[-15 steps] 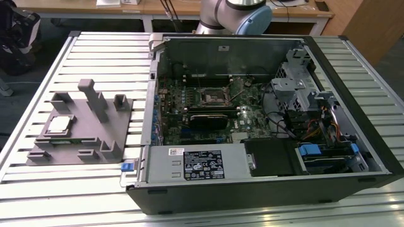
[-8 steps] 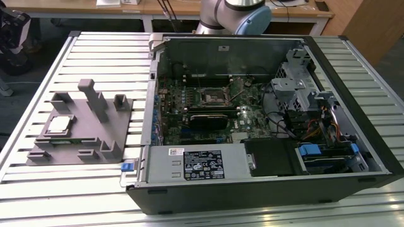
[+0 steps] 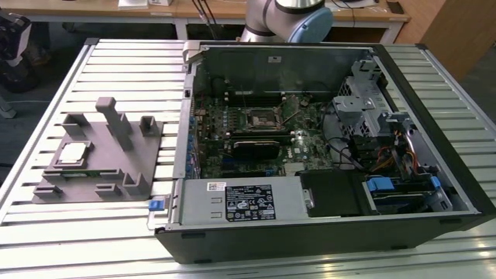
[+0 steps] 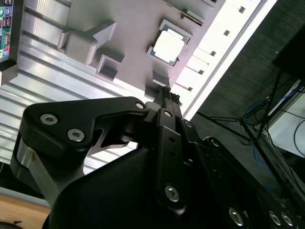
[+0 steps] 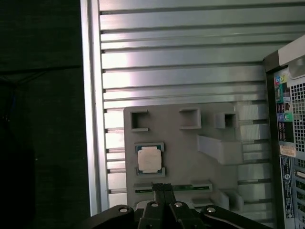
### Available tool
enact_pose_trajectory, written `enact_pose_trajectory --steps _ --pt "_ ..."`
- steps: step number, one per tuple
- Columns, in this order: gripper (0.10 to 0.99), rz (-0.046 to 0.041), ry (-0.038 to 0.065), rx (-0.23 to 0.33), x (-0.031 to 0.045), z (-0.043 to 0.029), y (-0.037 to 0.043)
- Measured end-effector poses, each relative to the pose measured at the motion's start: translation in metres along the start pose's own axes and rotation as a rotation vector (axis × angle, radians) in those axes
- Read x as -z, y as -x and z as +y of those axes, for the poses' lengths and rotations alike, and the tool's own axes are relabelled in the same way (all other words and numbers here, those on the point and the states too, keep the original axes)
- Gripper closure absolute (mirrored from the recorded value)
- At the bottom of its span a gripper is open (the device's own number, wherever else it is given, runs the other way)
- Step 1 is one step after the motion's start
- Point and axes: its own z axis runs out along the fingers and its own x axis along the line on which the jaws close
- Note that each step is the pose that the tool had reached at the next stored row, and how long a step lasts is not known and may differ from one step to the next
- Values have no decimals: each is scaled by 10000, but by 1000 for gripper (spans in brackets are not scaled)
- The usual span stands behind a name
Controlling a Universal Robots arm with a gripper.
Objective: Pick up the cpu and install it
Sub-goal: 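Pick up the cpu and move it towards the insertion slot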
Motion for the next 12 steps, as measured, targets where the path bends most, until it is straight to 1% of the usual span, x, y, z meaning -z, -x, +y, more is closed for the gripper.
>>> enact_pose_trajectory --steps 3,12 --pt "980 34 -5 -2 -8 0 -6" --pt "980 78 -13 -5 -29 -1 -6"
